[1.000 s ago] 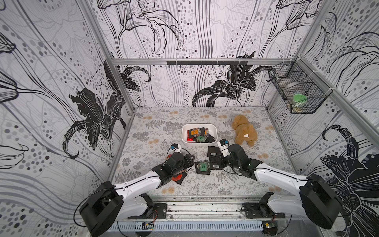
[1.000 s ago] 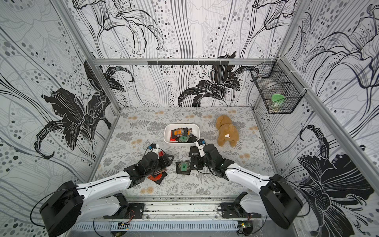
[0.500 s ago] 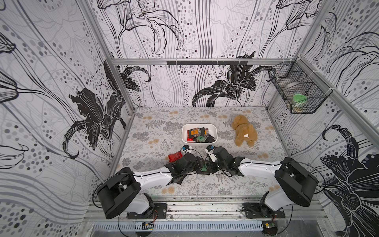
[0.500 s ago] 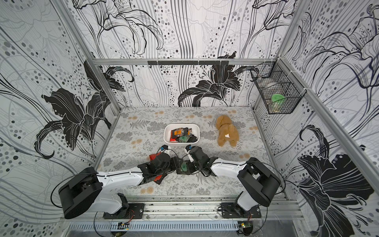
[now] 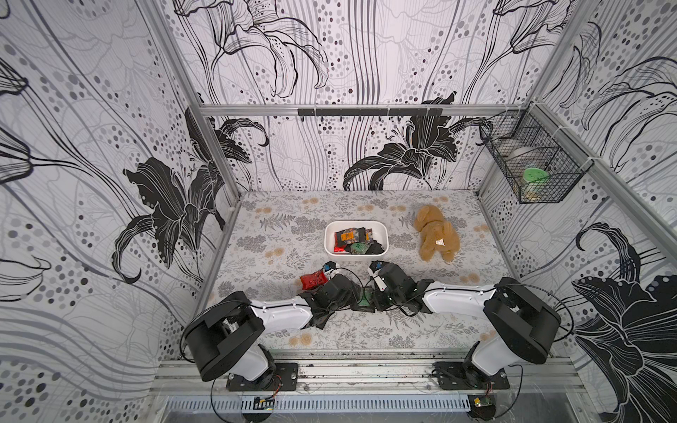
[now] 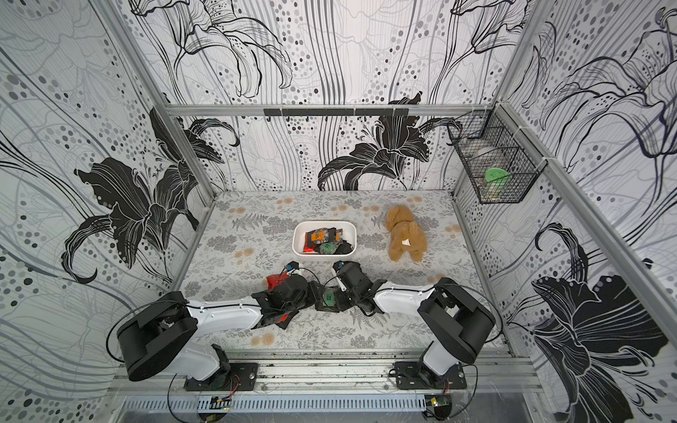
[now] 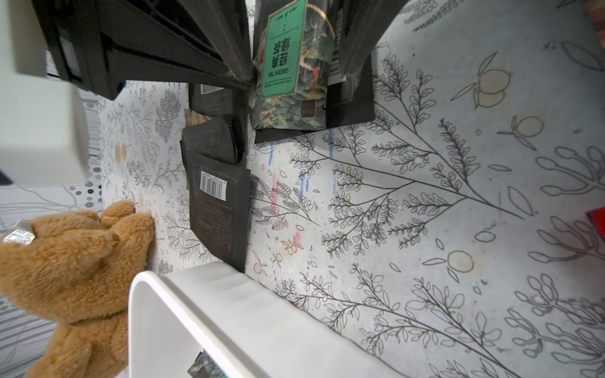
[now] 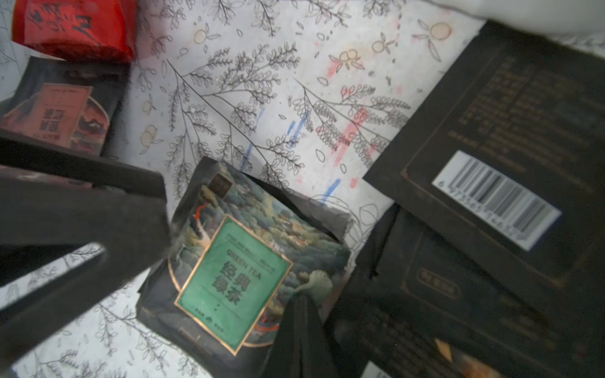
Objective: Put the tea bags into the storage box
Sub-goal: Pick up the tea bag from the center of the board.
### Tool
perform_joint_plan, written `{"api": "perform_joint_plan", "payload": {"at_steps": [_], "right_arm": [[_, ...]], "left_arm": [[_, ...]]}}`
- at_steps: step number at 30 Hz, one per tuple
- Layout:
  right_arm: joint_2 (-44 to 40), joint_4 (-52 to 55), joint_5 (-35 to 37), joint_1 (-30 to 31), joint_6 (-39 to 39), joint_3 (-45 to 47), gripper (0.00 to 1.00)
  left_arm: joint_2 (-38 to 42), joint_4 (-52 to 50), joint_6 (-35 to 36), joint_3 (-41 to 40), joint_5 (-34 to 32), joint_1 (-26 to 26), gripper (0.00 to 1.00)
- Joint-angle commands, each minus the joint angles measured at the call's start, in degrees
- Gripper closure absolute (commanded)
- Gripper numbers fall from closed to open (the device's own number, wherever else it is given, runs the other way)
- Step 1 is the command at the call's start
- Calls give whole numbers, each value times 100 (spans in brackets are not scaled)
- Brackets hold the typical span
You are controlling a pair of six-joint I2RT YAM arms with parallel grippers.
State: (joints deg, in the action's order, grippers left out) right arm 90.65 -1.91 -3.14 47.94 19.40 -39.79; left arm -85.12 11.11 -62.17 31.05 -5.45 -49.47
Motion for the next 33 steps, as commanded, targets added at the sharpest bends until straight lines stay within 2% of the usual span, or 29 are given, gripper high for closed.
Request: {"api": "perform_joint_plan", "payload": {"at_steps": [1, 13, 24, 26, 29, 33], "right_arm": [[105, 189, 176, 48, -52, -139, 100], [207, 236, 155, 90, -68, -205, 100], [181, 209, 123, 121, -68, -189, 100], [179, 200, 105, 119, -81, -183, 100], [150, 182, 62, 128, -82, -173, 100], [55, 81, 3, 169, -105, -100, 100]], "left_arm": [[-92, 198, -50, 16, -76, -12, 53], [-190, 819, -322, -257, 356, -66, 53], [-356, 989, -429, -295, 384, -262, 54], [-389, 1052, -505, -342, 367, -264, 55], [-442, 1353, -559, -397, 563, -284, 65], [-478, 1464, -612, -398, 563, -352, 66]]}}
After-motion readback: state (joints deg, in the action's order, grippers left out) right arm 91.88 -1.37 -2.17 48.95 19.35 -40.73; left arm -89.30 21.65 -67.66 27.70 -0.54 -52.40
